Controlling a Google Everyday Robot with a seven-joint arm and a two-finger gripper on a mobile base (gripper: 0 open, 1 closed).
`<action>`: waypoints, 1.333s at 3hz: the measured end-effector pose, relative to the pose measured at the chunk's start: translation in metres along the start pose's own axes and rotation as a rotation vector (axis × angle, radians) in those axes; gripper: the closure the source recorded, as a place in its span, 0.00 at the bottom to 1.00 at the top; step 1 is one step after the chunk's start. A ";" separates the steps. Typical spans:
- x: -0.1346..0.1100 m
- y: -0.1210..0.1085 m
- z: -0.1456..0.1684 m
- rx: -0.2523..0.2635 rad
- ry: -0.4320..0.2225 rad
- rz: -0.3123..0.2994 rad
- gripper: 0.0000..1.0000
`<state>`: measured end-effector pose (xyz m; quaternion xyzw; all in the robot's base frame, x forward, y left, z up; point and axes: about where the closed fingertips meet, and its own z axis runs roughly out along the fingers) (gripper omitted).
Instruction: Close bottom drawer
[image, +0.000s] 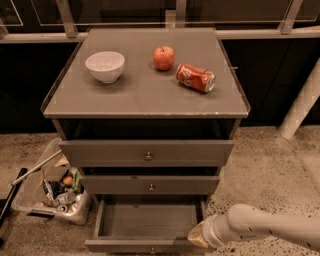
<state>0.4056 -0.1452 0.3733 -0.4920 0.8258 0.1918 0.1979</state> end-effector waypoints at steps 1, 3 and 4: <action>0.018 -0.005 0.035 -0.018 -0.075 0.033 1.00; 0.039 -0.003 0.084 -0.048 -0.133 0.074 1.00; 0.051 0.004 0.108 -0.065 -0.109 0.076 1.00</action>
Offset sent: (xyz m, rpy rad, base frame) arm 0.0049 0.0082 -0.1335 0.2332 0.0154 -0.1020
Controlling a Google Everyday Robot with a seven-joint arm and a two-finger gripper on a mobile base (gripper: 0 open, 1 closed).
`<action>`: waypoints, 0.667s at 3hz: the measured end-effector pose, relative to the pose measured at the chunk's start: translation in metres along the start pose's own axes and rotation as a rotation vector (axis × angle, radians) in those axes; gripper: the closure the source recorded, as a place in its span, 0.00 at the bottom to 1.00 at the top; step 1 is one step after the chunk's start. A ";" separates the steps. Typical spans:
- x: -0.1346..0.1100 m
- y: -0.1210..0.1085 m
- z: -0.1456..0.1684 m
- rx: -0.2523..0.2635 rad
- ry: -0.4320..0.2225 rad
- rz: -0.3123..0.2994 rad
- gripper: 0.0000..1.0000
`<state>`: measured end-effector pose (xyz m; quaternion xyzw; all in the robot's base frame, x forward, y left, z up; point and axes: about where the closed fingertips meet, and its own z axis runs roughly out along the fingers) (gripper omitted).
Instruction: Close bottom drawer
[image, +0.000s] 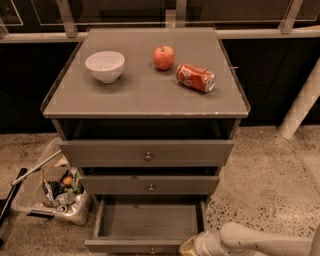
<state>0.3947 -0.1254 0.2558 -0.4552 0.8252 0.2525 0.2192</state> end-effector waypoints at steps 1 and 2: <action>0.022 -0.002 0.030 0.000 0.006 0.008 1.00; 0.038 -0.008 0.058 0.010 -0.010 0.025 1.00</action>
Offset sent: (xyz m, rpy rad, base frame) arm 0.0014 0.0086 -0.1050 0.0173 -0.0052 -0.0594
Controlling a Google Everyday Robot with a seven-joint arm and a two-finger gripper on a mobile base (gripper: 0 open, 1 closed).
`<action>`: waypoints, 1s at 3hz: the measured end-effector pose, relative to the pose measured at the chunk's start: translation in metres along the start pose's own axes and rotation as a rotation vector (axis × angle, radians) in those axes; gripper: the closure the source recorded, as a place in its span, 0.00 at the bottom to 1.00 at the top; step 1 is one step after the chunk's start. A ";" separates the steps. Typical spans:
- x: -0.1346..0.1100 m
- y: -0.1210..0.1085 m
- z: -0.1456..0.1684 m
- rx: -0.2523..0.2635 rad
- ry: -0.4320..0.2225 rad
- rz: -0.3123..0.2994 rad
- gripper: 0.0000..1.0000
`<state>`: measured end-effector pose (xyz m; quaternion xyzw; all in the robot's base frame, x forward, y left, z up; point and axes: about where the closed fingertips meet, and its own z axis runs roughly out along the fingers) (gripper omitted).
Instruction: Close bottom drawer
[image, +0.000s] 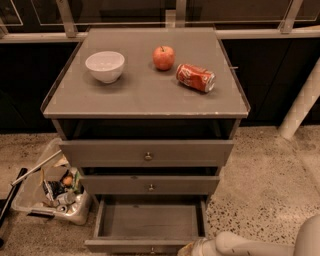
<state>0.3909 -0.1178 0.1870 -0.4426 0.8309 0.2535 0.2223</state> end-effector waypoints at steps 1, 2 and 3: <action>0.001 -0.011 0.019 0.017 -0.028 0.003 1.00; 0.002 -0.012 0.021 0.019 -0.030 0.005 0.83; 0.002 -0.012 0.021 0.019 -0.030 0.005 0.59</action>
Offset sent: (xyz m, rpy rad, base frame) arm 0.0096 0.0051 -0.0157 0.0136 -0.0194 -0.0160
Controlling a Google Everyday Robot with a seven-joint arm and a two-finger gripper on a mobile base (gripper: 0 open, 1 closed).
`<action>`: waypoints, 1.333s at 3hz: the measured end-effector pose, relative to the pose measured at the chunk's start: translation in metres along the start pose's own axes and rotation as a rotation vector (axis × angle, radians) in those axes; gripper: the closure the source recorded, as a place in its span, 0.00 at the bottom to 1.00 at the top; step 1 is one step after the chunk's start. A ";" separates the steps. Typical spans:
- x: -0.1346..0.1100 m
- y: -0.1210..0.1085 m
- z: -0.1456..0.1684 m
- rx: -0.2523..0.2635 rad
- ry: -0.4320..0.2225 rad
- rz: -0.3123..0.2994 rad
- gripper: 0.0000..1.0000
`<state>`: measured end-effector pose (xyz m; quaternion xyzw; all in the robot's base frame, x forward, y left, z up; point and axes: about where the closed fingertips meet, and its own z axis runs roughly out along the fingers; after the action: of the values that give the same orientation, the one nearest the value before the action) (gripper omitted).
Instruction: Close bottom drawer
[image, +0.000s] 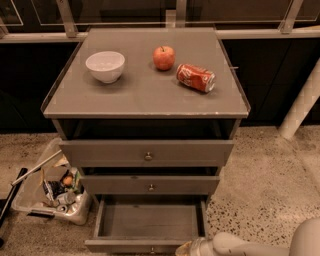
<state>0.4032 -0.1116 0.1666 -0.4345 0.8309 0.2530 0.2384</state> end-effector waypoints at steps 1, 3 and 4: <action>0.000 0.000 0.000 0.000 0.000 0.000 0.36; -0.016 -0.012 0.001 0.016 -0.029 -0.042 0.15; -0.057 -0.027 0.006 0.048 -0.102 -0.163 0.38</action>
Offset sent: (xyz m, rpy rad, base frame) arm 0.0293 0.0082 0.0104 0.0181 -0.0578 0.0279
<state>0.4561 -0.0876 0.1915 -0.4813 0.7855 0.2344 0.3105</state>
